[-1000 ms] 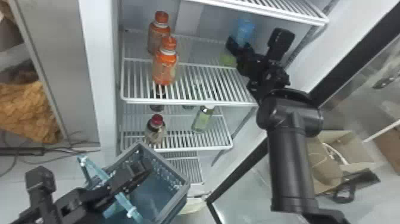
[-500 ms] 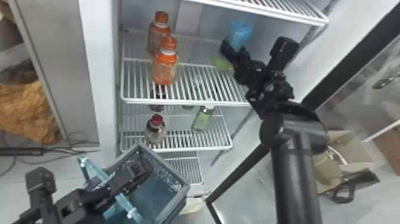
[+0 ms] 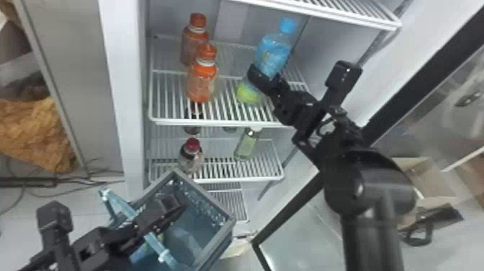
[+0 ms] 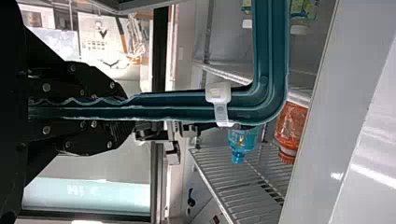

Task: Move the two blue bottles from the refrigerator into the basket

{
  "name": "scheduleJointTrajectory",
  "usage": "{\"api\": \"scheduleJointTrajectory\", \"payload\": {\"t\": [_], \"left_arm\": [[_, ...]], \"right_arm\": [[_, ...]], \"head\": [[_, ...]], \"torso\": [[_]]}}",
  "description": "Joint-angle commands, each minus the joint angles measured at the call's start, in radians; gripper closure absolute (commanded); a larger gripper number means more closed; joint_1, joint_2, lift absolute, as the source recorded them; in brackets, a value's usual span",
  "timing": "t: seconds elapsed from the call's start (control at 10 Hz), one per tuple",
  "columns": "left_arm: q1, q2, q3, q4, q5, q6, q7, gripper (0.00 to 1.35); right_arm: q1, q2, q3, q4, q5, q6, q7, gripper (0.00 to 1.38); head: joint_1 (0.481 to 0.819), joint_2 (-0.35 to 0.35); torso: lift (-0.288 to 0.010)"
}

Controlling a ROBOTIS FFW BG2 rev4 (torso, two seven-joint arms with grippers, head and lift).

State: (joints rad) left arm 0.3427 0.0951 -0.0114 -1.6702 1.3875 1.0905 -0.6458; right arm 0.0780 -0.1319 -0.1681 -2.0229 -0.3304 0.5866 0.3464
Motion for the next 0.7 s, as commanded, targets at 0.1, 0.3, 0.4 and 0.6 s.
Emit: {"api": "scheduleJointTrajectory", "payload": {"t": [0.1,0.3,0.4,0.6], "left_arm": [[0.003,0.002,-0.001,0.000,0.002,-0.003,0.000,1.20],[-0.002,0.002,-0.001,0.000,0.002,-0.003,0.000,1.20],[0.001,0.002,-0.001,0.000,0.002,-0.006,0.000,1.20],[-0.002,0.000,-0.003,0.000,0.006,-0.008,0.002,1.20]], "right_arm": [[0.106,0.000,-0.001,-0.136,-0.053,0.076,0.014,1.28],[0.189,0.002,-0.011,-0.239,-0.090,0.118,0.026,1.28],[0.229,0.002,-0.017,-0.290,-0.106,0.152,0.034,1.28],[0.320,0.008,-0.023,-0.379,-0.140,0.223,0.052,1.28]], "head": [[0.695,-0.301],[0.695,-0.290],[0.695,-0.284],[0.695,-0.275]], "torso": [[0.000],[0.000],[0.000],[0.000]]}}
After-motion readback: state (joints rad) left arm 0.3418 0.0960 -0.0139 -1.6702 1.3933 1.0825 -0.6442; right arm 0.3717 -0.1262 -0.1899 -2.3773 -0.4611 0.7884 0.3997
